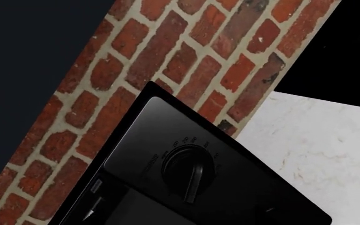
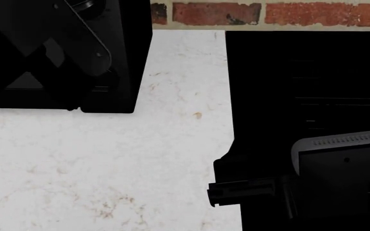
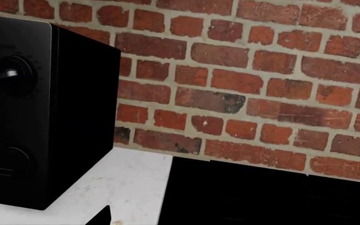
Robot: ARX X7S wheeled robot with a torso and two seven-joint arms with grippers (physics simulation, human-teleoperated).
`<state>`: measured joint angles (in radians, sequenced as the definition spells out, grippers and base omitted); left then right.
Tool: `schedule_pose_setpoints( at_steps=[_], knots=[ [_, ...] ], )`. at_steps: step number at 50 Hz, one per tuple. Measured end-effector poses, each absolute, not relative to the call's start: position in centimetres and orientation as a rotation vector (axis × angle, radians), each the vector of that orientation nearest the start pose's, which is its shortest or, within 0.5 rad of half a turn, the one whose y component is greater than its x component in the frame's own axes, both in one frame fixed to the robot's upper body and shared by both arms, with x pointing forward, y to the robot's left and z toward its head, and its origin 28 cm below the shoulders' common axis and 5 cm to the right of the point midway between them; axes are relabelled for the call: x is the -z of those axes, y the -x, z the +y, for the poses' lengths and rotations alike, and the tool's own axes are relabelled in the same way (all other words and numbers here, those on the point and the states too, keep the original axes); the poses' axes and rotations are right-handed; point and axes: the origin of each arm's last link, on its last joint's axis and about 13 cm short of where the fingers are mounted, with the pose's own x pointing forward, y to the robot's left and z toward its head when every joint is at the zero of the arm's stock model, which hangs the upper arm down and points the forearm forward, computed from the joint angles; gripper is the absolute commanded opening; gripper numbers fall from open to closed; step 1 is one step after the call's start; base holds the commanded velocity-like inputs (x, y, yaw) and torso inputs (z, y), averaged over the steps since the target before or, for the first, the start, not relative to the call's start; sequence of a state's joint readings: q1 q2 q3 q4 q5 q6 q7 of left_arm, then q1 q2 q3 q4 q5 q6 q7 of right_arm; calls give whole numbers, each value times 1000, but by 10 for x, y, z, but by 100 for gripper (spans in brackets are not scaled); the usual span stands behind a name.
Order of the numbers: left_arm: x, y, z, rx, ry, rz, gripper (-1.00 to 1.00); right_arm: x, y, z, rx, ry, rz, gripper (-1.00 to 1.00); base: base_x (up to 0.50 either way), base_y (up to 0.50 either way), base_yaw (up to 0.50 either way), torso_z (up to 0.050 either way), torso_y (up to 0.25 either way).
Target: Decrease the toaster oven temperature.
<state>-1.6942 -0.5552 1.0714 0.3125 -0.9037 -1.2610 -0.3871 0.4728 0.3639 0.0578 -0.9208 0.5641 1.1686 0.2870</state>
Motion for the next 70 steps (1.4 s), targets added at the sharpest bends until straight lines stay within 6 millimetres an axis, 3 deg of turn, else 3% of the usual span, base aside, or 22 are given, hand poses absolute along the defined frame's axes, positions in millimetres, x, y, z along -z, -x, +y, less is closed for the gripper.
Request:
schedule_pose_setpoints(
  at_steps=[34, 70],
  knots=[
    [-334, -324, 167, 206, -1074, -56, 100, -204, -207, -127, -72, 104, -171, 100, 0, 0, 0, 0, 0],
    [-326, -352, 178, 132, -1105, 17, 100, -197, -209, -128, -69, 90, -156, 100, 0, 0, 0, 0, 0]
  ],
)
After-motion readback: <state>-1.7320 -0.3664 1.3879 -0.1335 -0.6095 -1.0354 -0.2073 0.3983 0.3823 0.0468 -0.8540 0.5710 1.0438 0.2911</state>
